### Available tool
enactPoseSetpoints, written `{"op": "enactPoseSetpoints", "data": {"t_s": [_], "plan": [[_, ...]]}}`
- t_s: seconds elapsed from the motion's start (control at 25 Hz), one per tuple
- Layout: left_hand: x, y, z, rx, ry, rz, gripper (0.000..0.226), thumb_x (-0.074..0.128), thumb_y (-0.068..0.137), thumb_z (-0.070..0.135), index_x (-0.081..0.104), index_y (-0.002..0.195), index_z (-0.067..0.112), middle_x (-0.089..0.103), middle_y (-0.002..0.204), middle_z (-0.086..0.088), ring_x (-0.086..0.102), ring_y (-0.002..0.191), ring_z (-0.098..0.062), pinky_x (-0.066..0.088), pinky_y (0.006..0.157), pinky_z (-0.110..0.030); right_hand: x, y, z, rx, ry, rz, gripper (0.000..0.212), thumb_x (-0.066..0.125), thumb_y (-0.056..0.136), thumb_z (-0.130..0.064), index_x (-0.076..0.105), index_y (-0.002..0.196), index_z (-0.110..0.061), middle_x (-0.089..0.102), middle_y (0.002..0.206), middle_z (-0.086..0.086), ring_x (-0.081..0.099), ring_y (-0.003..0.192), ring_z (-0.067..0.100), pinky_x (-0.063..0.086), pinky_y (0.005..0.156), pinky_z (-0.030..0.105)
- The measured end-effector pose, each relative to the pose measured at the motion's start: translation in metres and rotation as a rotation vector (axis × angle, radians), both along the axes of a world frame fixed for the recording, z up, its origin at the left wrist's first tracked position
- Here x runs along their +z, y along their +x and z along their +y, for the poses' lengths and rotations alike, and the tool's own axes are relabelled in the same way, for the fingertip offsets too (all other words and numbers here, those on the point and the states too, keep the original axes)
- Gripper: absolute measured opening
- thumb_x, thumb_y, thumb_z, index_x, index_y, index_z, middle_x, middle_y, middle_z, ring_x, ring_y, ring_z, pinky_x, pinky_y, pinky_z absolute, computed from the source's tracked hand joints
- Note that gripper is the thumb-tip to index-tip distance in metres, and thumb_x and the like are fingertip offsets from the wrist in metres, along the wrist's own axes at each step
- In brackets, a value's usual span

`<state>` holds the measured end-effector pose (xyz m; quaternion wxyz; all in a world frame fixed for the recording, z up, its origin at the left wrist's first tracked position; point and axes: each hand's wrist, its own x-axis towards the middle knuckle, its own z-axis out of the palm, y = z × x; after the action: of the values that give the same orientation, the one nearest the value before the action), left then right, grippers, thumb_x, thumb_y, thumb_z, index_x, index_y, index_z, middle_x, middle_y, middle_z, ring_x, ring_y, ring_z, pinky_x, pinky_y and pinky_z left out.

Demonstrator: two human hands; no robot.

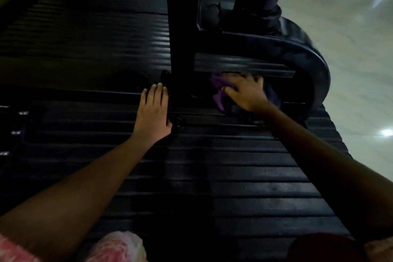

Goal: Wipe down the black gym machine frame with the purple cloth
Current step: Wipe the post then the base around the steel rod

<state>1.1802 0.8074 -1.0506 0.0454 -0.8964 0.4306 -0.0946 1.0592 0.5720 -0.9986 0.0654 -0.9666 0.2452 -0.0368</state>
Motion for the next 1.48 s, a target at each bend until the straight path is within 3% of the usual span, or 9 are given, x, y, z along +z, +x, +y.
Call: {"op": "enactPoseSetpoints", "data": {"t_s": [0.12,0.32,0.6,0.84,1.0,1.12,1.2,1.32,1.48], "plan": [[0.003,0.001,0.002,-0.007,0.058,0.01,0.1,0.062,0.083,0.043,0.002,0.15,-0.002,0.006,0.158,-0.02,0.004,0.146,-0.032,0.001,0.119,-0.046,0.005,0.017,-0.01,-0.303,0.09,0.067,0.046,0.036,0.097,-0.044,0.039,0.141,-0.031,0.038,0.148,0.005,0.024,0.138,0.028,0.009,0.112,0.053],[0.004,-0.003,-0.002,0.032,0.029,0.013,0.097,0.059,0.085,0.045,0.004,0.149,-0.001,0.007,0.157,-0.019,0.005,0.146,-0.032,0.001,0.12,-0.045,0.006,0.05,0.038,0.033,0.036,0.082,0.045,0.036,0.098,-0.039,0.038,0.143,-0.031,0.031,0.153,-0.005,0.021,0.139,0.03,0.012,0.111,0.051],[0.0,-0.006,-0.005,0.039,-0.021,-0.001,0.094,0.062,0.085,0.04,0.009,0.149,-0.003,0.013,0.156,-0.021,0.01,0.145,-0.033,0.003,0.12,-0.047,-0.014,0.007,0.035,0.33,-0.031,-0.212,0.056,0.029,0.082,-0.046,0.063,0.123,-0.027,0.058,0.131,-0.008,0.044,0.117,0.031,0.018,0.094,0.039],[-0.006,-0.014,-0.014,0.069,-0.256,0.183,0.094,0.07,0.081,0.03,0.013,0.147,-0.006,0.009,0.156,-0.022,0.005,0.146,-0.034,-0.005,0.118,-0.045,0.001,0.057,0.029,0.037,-0.004,0.024,0.044,0.035,0.099,-0.037,0.046,0.138,-0.022,0.045,0.143,0.006,0.029,0.133,0.027,0.015,0.107,0.046],[-0.007,-0.022,-0.017,-0.131,-0.537,-0.015,0.072,0.074,0.072,0.019,0.038,0.131,-0.001,0.041,0.13,-0.02,0.037,0.12,-0.032,0.025,0.111,-0.05,0.0,0.046,0.012,0.016,0.001,0.033,0.047,0.034,0.098,-0.041,0.04,0.142,-0.026,0.045,0.143,0.006,0.031,0.133,0.026,0.018,0.105,0.044],[-0.003,-0.031,-0.026,-0.385,-0.474,-0.091,0.061,0.075,0.068,0.02,0.046,0.118,0.003,0.047,0.117,-0.015,0.043,0.107,-0.028,0.032,0.101,-0.047,-0.004,0.015,-0.018,-0.087,-0.015,-0.006,0.044,0.036,0.098,-0.041,0.044,0.139,-0.027,0.048,0.141,0.01,0.036,0.132,0.027,0.02,0.107,0.041],[0.004,-0.039,-0.039,-0.441,-0.403,-0.056,0.06,0.076,0.069,0.02,0.051,0.12,0.0,0.053,0.12,-0.017,0.047,0.113,-0.03,0.033,0.105,-0.044,-0.003,-0.008,-0.048,-0.195,-0.009,-0.012,0.043,0.035,0.099,-0.039,0.046,0.138,-0.023,0.047,0.141,0.013,0.042,0.129,0.03,0.026,0.107,0.04],[0.019,-0.05,-0.066,-0.387,-0.233,0.099,0.076,0.068,0.082,0.027,0.033,0.142,-0.002,0.029,0.15,-0.018,0.023,0.142,-0.03,0.009,0.119,-0.036,0.004,-0.021,-0.069,-0.359,0.022,-0.042,0.042,0.032,0.101,-0.032,0.049,0.133,-0.011,0.047,0.138,0.02,0.046,0.124,0.038,0.036,0.101,0.043],[0.029,-0.048,-0.107,-0.176,-0.162,0.269,0.1,0.061,0.086,0.049,0.0,0.151,0.001,-0.01,0.159,-0.013,-0.005,0.147,-0.025,-0.006,0.119,-0.033,-0.004,-0.036,-0.048,-0.454,-0.057,-0.132,0.043,0.032,0.1,-0.032,0.048,0.129,-0.004,0.054,0.128,0.023,0.051,0.116,0.039,0.038,0.095,0.041]]}}
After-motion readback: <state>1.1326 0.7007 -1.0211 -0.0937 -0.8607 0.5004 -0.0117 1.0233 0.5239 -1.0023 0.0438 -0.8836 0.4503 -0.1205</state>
